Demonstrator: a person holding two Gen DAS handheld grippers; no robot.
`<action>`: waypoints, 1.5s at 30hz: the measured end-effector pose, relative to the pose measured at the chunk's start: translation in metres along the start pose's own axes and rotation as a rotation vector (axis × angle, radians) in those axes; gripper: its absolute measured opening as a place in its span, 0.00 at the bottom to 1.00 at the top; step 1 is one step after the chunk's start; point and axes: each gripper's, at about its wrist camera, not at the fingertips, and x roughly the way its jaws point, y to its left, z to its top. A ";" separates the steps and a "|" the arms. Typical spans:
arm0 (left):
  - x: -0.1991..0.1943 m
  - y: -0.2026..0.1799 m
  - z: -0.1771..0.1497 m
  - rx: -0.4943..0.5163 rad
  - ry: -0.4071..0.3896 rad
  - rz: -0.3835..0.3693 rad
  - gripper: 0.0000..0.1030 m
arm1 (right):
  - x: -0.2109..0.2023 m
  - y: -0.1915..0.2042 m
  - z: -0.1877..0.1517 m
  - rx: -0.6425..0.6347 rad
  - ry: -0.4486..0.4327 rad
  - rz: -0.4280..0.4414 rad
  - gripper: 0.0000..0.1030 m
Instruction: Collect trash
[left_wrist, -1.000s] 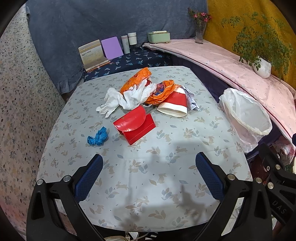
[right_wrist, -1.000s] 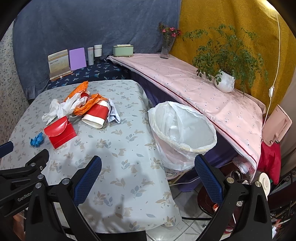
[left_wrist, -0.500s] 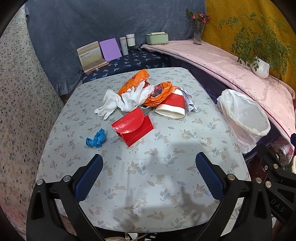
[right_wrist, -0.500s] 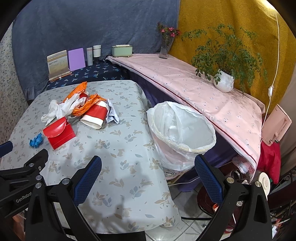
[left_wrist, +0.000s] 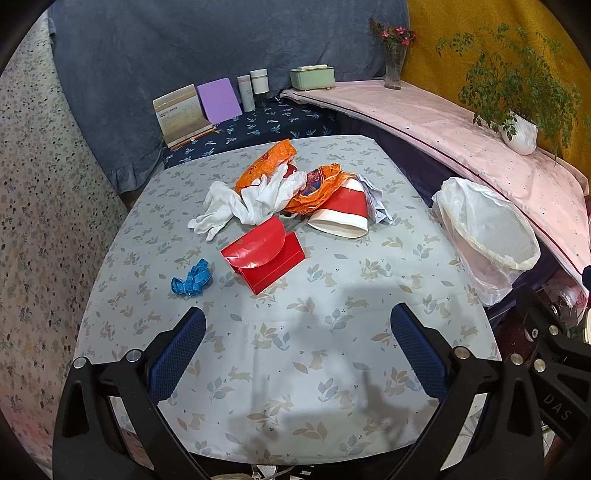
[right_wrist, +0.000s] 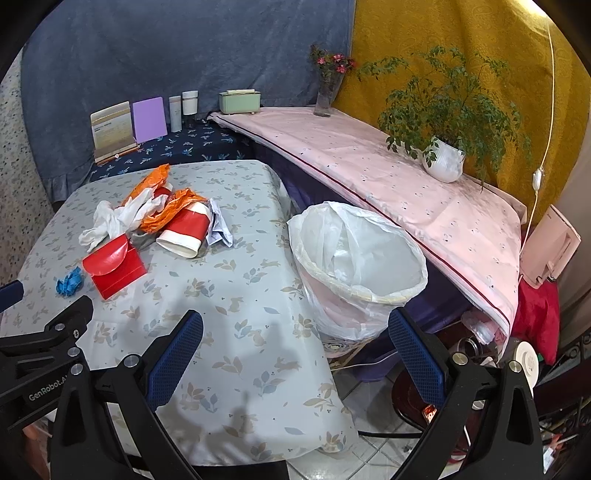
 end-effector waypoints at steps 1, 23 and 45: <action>0.000 0.000 0.000 0.000 0.000 0.002 0.93 | 0.000 -0.001 0.000 0.001 0.001 -0.001 0.93; 0.004 0.006 0.001 0.009 0.000 -0.003 0.93 | 0.004 -0.005 0.000 0.009 0.008 -0.015 0.93; 0.043 0.039 -0.001 -0.053 0.042 -0.018 0.93 | 0.024 0.003 0.008 0.083 -0.006 -0.038 0.93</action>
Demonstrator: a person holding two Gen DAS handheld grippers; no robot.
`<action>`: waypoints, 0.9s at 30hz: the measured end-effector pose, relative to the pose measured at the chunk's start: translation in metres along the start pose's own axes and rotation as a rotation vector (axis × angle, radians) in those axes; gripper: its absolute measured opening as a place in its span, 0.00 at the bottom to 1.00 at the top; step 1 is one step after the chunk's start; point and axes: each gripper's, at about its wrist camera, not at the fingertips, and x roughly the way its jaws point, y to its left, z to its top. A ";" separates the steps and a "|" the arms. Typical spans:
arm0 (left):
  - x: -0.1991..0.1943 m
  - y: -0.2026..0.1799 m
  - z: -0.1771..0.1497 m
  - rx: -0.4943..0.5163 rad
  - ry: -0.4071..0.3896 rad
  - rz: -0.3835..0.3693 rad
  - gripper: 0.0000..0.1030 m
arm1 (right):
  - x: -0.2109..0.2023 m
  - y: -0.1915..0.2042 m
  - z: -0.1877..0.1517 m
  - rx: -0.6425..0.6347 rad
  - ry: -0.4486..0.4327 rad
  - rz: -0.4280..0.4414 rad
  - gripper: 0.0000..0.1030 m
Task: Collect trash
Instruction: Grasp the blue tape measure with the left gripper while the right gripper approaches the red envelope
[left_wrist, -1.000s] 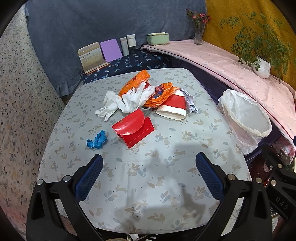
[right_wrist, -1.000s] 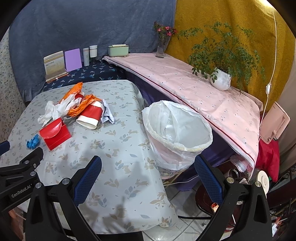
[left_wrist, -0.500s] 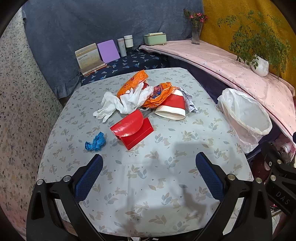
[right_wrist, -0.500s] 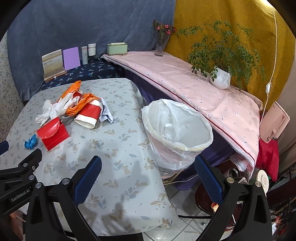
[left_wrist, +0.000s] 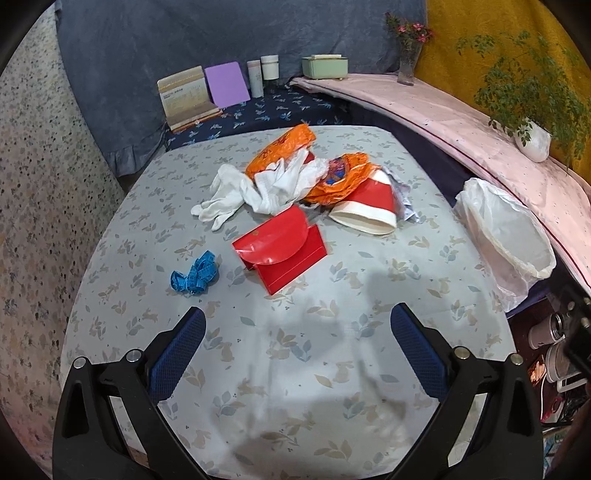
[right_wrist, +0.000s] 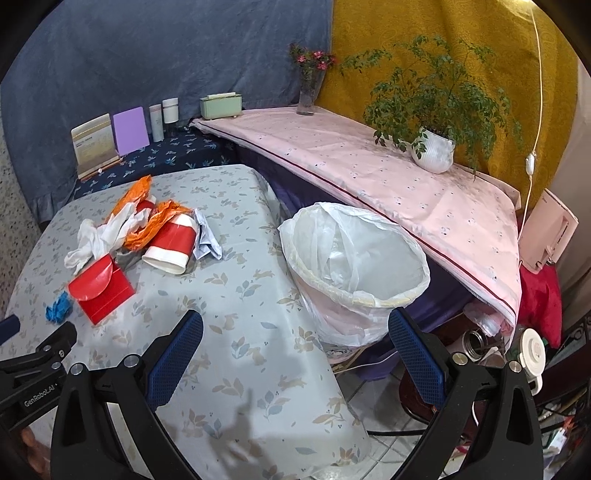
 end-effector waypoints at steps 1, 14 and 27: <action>0.005 0.005 0.000 -0.003 0.006 0.001 0.93 | 0.002 0.001 0.001 0.006 -0.002 -0.001 0.93; 0.075 0.088 0.000 0.021 0.033 0.074 0.93 | 0.037 0.038 0.008 0.010 0.029 0.062 0.93; 0.140 0.132 0.006 -0.046 0.119 -0.024 0.84 | 0.073 0.121 0.020 -0.074 0.097 0.189 0.93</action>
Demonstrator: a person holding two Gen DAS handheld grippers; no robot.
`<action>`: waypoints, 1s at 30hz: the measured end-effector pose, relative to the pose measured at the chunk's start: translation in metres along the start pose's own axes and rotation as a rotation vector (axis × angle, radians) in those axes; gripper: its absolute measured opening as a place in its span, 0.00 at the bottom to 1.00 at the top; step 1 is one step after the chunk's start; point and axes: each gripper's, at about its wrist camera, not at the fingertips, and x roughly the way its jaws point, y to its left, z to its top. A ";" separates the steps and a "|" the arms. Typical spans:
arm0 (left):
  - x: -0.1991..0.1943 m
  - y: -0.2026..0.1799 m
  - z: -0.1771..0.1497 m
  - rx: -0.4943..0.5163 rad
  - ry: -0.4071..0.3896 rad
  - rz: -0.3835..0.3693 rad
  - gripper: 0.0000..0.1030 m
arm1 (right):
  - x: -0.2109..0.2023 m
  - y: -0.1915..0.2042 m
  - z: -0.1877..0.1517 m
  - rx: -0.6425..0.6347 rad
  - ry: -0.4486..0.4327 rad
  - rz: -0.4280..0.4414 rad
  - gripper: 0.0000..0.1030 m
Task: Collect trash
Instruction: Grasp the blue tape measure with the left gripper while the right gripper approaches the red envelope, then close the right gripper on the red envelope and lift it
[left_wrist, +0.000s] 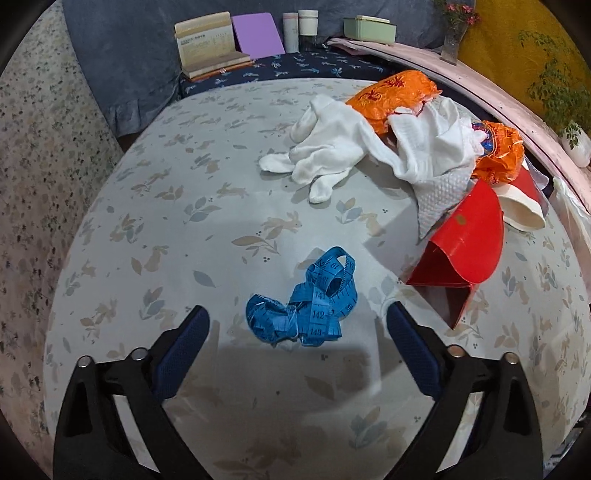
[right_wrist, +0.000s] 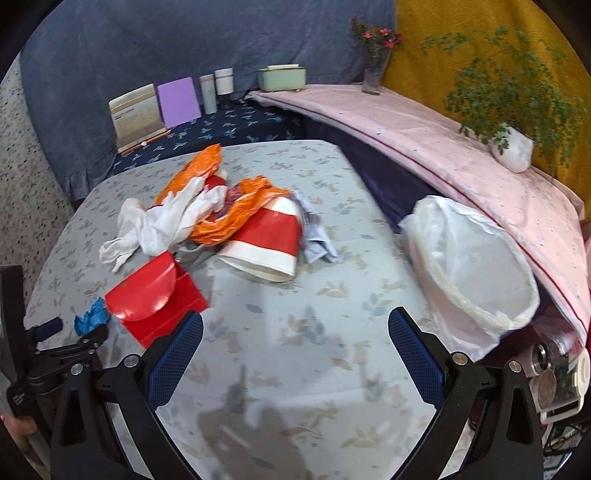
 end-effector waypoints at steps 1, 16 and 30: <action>0.003 0.000 0.001 -0.004 0.009 -0.014 0.79 | 0.004 0.006 0.002 -0.003 0.006 0.011 0.93; -0.003 -0.011 0.016 -0.027 0.000 -0.143 0.40 | 0.053 0.071 0.016 -0.007 0.097 0.159 0.93; -0.003 0.011 0.016 -0.070 0.010 -0.125 0.40 | 0.095 0.117 0.029 0.066 0.178 0.087 0.91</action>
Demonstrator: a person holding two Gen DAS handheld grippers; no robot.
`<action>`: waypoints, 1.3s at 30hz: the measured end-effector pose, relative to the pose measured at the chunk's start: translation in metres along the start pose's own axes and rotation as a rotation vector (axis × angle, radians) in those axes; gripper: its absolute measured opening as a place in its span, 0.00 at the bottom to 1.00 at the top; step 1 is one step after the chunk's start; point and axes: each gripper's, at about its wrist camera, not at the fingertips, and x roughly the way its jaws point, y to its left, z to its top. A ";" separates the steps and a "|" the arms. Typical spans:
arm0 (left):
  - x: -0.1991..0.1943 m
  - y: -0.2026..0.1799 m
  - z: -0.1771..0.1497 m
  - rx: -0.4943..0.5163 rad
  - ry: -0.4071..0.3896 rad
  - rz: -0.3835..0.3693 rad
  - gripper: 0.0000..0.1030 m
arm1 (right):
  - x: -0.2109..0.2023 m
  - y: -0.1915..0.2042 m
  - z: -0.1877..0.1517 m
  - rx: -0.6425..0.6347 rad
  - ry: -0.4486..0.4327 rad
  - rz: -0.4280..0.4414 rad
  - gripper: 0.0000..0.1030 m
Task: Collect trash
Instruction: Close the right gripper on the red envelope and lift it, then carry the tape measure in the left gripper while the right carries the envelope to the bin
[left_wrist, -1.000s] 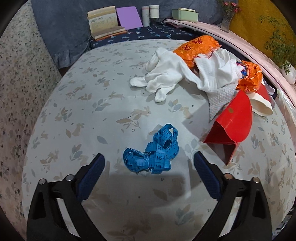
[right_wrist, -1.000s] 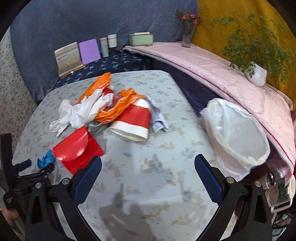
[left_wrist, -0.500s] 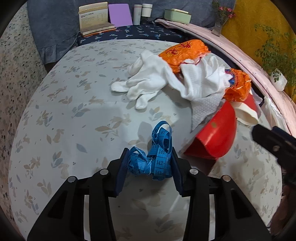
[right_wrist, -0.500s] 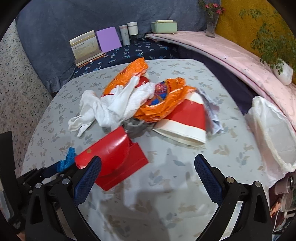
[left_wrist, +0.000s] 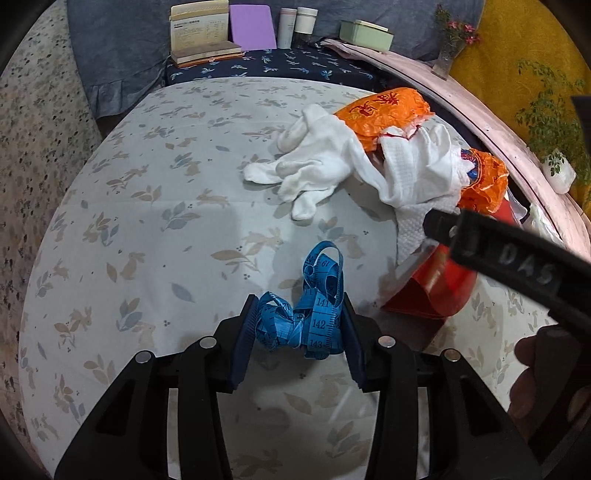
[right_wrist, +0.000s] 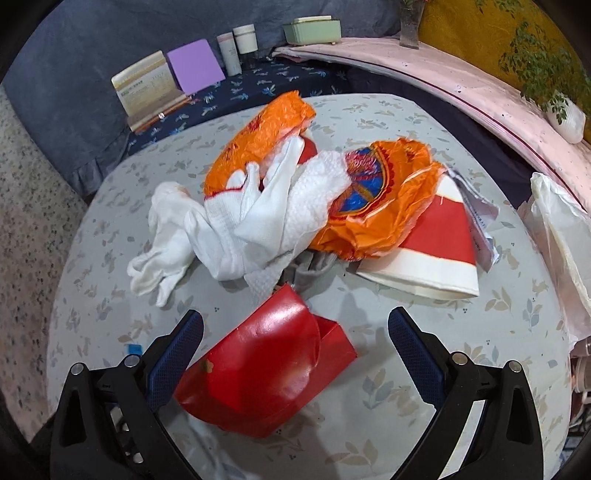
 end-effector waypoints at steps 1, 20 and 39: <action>0.000 0.001 0.000 -0.001 -0.001 0.001 0.40 | 0.003 0.001 -0.003 -0.005 0.011 -0.005 0.89; -0.012 -0.039 -0.017 0.054 0.000 -0.044 0.40 | -0.019 -0.040 -0.046 0.026 0.044 0.219 0.21; -0.048 -0.146 -0.009 0.199 -0.065 -0.151 0.39 | -0.106 -0.129 -0.039 0.105 -0.166 0.182 0.10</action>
